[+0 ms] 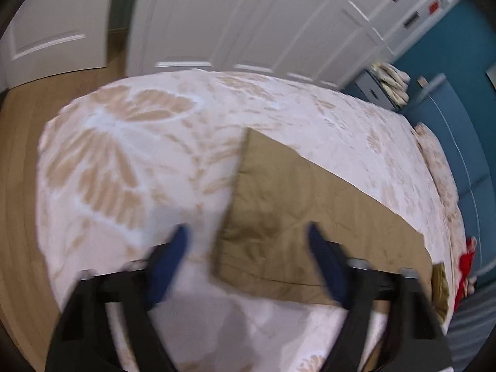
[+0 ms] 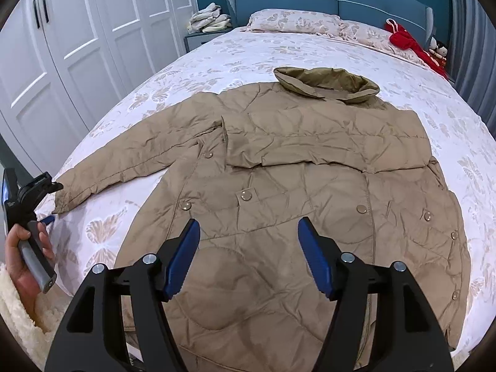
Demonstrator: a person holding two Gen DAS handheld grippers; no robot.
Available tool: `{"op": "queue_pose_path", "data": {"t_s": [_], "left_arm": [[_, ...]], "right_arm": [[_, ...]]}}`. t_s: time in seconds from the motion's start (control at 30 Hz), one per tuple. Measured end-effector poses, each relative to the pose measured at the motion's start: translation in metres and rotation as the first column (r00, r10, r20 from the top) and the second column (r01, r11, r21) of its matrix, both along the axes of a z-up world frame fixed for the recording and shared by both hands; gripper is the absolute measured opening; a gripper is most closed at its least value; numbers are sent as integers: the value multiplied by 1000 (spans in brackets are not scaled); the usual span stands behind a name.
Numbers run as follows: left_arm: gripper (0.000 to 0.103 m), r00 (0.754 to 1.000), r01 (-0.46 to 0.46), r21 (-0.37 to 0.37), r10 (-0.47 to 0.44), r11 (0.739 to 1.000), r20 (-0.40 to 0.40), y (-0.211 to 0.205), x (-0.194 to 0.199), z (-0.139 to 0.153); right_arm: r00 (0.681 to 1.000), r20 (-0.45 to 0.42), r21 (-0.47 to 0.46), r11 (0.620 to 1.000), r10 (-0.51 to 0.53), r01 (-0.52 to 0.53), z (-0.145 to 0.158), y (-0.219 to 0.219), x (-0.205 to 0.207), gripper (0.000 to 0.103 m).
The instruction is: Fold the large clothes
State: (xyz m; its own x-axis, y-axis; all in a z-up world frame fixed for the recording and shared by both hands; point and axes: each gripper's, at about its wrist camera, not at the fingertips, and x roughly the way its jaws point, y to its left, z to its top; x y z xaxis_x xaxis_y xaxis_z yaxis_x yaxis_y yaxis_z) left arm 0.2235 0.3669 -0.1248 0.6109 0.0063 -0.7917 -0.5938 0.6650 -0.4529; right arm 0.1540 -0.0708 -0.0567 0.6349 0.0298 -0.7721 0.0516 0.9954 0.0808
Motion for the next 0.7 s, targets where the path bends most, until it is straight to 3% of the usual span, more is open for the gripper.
{"op": "queue_pose_path", "data": {"t_s": [0.03, 0.1, 0.13, 0.23, 0.37, 0.47, 0.57, 0.7], "left_arm": [[32, 1000, 20, -17, -20, 1000, -1, -1, 3, -1], [10, 999, 42, -40, -41, 998, 21, -2, 4, 4], [5, 998, 47, -34, -46, 998, 33, -4, 4, 10], [3, 991, 93, 18, -95, 995, 93, -20, 6, 39], [2, 962, 188, 113, -206, 976, 181, -57, 16, 93], [2, 917, 279, 163, -313, 946, 248, -98, 27, 134], [2, 856, 385, 205, -431, 900, 285, -147, 36, 166], [2, 760, 520, 261, -580, 813, 293, -228, 48, 191]], "right_arm": [[1000, 1, -1, 1000, -2, 2, 0, 0, 0, 63], [1000, 2, -1, 1000, -6, 6, 0, 1, -1, 63], [1000, 3, 3, 1000, -9, 9, 1, -1, -2, 63], [1000, 5, 10, 1000, -18, 18, 1, -6, -3, 63], [999, 6, 25, 999, -34, 34, 2, -17, -7, 63], [999, 10, 34, 998, -48, 48, 4, -27, -10, 63], [997, 17, 33, 997, -69, 68, 7, -41, -15, 63], [995, 30, 19, 995, -100, 100, 10, -60, -23, 64]]}}
